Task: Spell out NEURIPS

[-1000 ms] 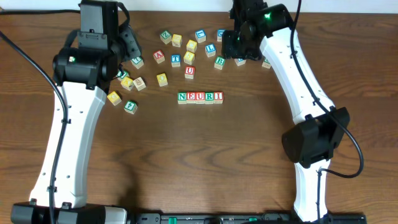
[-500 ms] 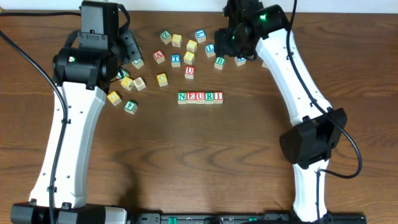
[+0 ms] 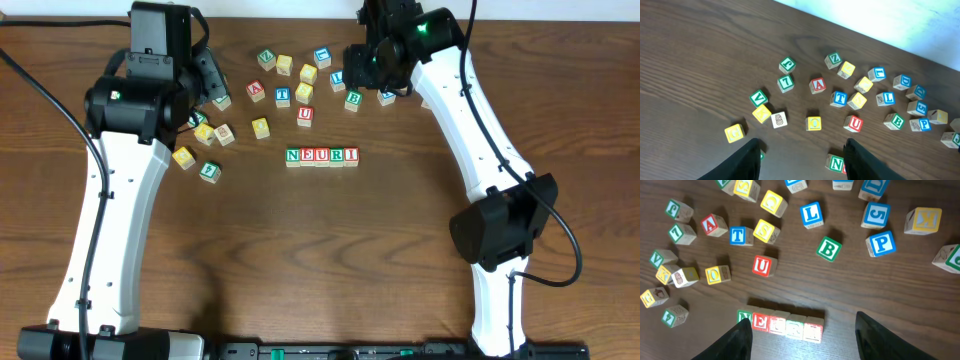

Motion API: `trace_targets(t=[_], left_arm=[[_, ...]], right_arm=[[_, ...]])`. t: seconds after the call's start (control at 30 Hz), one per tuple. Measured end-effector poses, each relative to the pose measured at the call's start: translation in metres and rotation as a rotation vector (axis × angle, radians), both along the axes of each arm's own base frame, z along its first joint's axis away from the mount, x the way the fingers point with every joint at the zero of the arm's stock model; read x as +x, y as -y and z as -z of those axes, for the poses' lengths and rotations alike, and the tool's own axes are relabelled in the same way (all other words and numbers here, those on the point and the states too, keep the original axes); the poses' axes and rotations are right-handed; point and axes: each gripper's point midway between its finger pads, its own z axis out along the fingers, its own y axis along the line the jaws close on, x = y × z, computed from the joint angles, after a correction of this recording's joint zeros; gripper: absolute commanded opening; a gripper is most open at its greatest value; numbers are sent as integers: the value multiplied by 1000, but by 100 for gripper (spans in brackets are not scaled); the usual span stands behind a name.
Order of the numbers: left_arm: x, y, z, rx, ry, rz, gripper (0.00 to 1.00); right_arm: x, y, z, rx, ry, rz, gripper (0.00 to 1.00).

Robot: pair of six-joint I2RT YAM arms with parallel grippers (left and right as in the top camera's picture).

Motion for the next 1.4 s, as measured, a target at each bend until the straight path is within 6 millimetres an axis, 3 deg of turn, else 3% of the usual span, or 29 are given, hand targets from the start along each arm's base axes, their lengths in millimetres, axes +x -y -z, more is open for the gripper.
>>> trace_targets(t=[1.1,1.4], left_arm=[[-2,0,9,5,-34,0,53],[-1,0,8,4,-29,0,53]], right_arm=[[24,-7,0,27,74,25,61],[41,-14,10,50,104,46,62]])
